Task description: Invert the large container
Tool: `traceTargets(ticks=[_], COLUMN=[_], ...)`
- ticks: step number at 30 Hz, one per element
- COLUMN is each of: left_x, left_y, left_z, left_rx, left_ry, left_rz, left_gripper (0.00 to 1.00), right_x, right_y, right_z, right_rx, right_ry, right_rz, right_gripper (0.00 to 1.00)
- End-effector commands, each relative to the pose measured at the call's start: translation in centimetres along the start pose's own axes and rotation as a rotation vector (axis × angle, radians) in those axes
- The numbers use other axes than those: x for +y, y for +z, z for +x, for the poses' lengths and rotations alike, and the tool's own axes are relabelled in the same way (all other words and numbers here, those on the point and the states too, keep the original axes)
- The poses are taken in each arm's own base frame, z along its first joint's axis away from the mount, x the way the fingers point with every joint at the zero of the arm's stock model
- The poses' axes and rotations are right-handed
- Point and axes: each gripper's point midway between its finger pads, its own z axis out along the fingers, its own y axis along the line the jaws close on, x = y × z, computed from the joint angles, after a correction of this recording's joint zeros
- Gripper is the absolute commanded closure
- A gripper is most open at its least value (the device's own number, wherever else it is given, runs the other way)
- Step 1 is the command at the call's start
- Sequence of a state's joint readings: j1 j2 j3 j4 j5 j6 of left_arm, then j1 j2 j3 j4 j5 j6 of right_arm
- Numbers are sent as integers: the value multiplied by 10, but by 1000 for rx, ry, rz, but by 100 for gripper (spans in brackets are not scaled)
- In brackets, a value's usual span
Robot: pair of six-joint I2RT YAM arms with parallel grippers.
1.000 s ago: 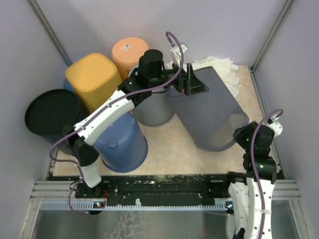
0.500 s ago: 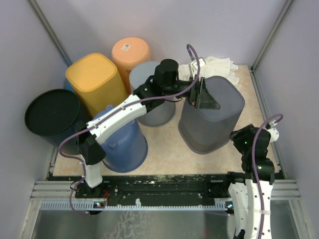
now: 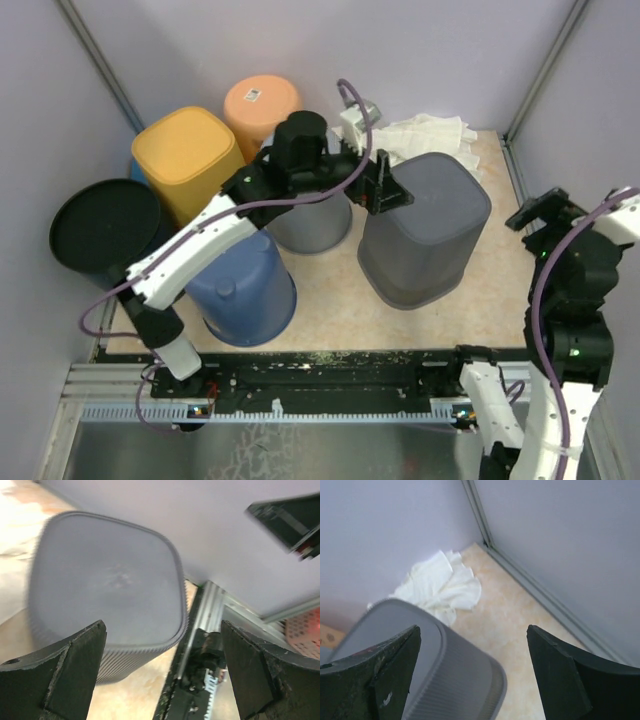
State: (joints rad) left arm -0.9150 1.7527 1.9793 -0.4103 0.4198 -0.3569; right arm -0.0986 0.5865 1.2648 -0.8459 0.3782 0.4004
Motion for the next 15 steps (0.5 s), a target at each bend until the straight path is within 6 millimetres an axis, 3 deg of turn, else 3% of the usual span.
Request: traceTargets(ticks=[1,4,9,15], left_x=[38,69,123,148], left_y=[-67,-110,-190,-258], left_z=[-32,-44,-53,-55], left_rx=[-116,-173,-223,-256], left_ry=[123,109,71,57], left_rz=[-313,-468,-740,-963], left_gripper=[0,0,0,0], right_x=[23,42,74,88], right_y=[11,27,52,70], right_z=[-73,-91,-103,-95], right_rx=[-140,-138,-104,-83], right_ry=[-94,-84,-102,-91], right_rz=[-7,-22,-97,-135], right_gripper=[13,13,12,11])
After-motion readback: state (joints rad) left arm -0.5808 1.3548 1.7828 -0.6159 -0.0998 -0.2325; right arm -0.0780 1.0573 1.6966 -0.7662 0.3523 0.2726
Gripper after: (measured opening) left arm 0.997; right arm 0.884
